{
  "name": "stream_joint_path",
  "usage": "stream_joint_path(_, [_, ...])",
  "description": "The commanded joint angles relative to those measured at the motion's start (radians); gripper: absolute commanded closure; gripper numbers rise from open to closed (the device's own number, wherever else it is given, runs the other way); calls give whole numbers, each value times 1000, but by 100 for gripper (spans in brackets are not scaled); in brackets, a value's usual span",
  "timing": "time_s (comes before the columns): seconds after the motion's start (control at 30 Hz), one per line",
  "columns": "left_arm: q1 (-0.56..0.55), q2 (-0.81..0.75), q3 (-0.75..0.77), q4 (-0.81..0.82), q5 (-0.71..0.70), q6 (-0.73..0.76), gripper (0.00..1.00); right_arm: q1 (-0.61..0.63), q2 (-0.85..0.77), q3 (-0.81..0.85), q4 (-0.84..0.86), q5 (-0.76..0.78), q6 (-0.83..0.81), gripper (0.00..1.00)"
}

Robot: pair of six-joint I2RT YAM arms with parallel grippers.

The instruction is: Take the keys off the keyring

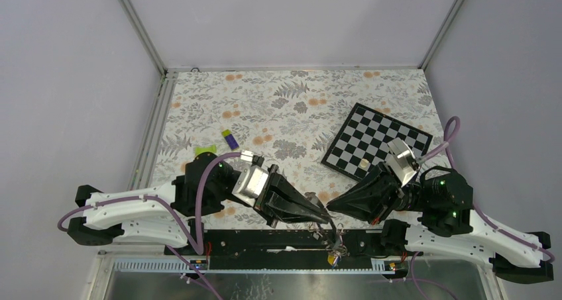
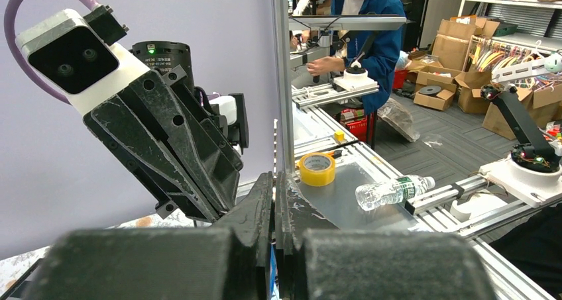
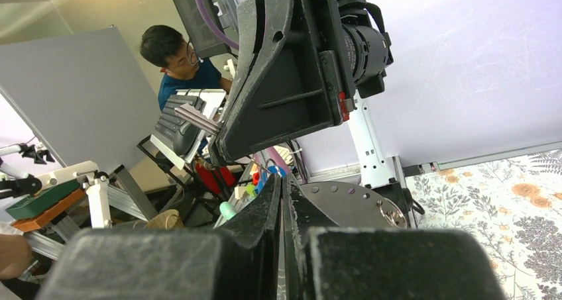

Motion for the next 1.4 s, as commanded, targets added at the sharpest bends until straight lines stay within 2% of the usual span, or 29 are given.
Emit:
stream_joint_path(0.0, [-4, -22, 3, 51, 24, 0, 100, -2, -12, 11, 132, 92, 40, 100])
stream_joint_path(0.97, [-1, -34, -33, 69, 9, -5, 100, -2, -22, -44, 347, 239, 204, 100])
stream_joint_path(1.07, [-1, -41, -38, 74, 3, -7, 100, -2, -20, -40, 321, 221, 187, 100])
stream_joint_path(1.2, [-1, -46, -28, 68, 3, -4, 100, -2, -32, -28, 212, 125, 89, 100])
stream_joint_path(1.3, [-1, -49, -21, 61, 8, -3, 100, -2, -57, -41, 157, 35, 14, 94])
stream_joint_path(1.33, [-1, -48, -21, 61, 8, -2, 100, -2, -64, -47, 142, 9, -2, 89])
stream_joint_path(1.37, [-1, -46, -20, 59, 8, -3, 100, -2, -70, -47, 122, 3, -13, 78])
